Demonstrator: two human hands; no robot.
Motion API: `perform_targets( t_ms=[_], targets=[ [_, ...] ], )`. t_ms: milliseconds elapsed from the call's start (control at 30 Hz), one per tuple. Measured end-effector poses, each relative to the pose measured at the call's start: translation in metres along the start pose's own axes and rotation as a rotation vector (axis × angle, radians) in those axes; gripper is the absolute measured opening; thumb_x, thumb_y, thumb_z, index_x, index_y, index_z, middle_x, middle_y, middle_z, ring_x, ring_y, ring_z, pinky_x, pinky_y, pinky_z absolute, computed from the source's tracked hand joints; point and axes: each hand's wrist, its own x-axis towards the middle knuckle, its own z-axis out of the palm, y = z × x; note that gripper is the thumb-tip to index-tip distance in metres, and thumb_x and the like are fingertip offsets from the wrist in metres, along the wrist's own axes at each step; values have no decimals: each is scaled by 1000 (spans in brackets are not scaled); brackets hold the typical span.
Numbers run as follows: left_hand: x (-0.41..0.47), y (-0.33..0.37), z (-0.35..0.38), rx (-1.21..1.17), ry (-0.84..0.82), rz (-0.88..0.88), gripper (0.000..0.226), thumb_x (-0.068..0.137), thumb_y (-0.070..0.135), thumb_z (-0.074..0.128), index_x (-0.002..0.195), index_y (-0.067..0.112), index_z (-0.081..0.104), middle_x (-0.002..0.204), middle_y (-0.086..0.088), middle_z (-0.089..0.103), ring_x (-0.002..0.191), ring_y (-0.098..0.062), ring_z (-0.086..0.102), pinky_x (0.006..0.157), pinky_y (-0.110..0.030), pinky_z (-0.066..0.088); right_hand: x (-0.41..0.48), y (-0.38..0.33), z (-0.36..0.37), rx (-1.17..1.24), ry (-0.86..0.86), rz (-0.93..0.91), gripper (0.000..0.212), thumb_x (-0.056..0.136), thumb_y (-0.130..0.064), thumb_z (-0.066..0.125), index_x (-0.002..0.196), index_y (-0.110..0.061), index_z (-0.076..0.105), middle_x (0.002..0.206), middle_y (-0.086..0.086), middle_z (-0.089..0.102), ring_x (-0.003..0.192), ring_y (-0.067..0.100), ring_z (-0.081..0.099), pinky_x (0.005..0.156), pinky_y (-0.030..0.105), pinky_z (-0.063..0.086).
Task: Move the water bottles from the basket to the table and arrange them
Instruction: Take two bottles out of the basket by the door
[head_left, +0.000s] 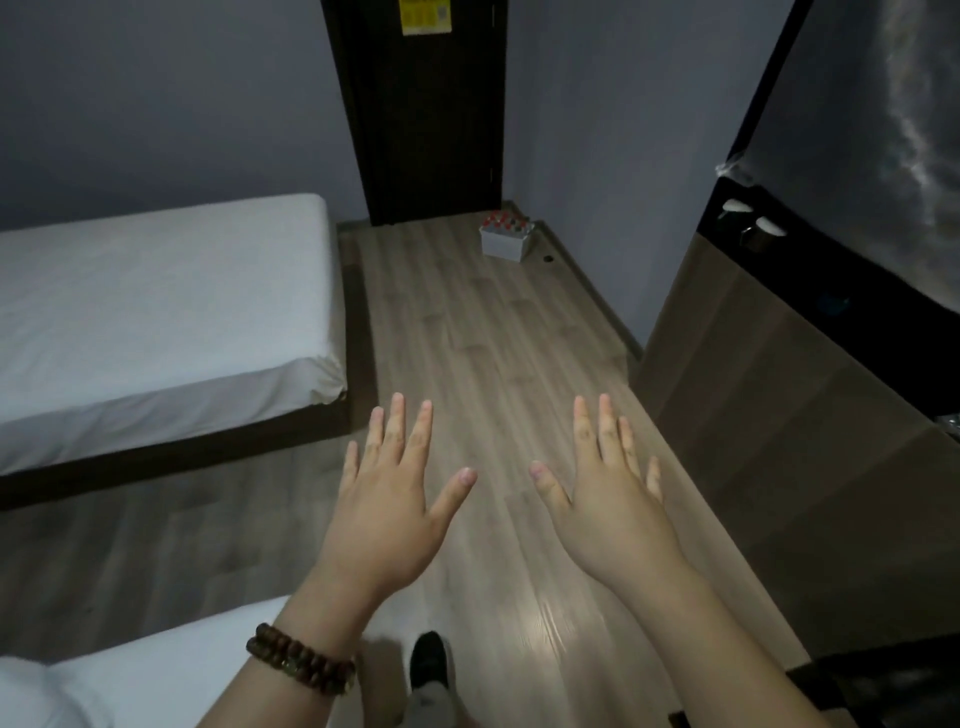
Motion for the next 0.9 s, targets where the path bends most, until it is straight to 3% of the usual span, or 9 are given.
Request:
perform_targets(
  t_ms=[300,500,900],
  targets=[
    [152,-67,-21,-55,-14,28,88,93,77,18,163,33,-9,170,5,-19,155,-13,-21,130,-46,1,150,-67,19,-66,18,33,84,102,-67,23,164,-22,-11,172,-2,-14,159,17,-6,128,50,11],
    [265,-92,-51,-50,-33,113,87,93,77,18,164,32,-8,170,3,-20,156,-15,-20,129,-48,2,242,-110,5,-90,68,55,83,102,-66,22,164,-22,-11,172,-2,-14,159,19,-7,128,52,5],
    [496,-95,-34,2,-142,165,85,96,74,22,163,32,-9,170,4,-19,156,-15,-18,129,-48,3,465,-86,9,-10,45,188,82,101,-68,21,163,-27,-13,171,-5,-17,158,17,-10,128,52,2]
  ],
)
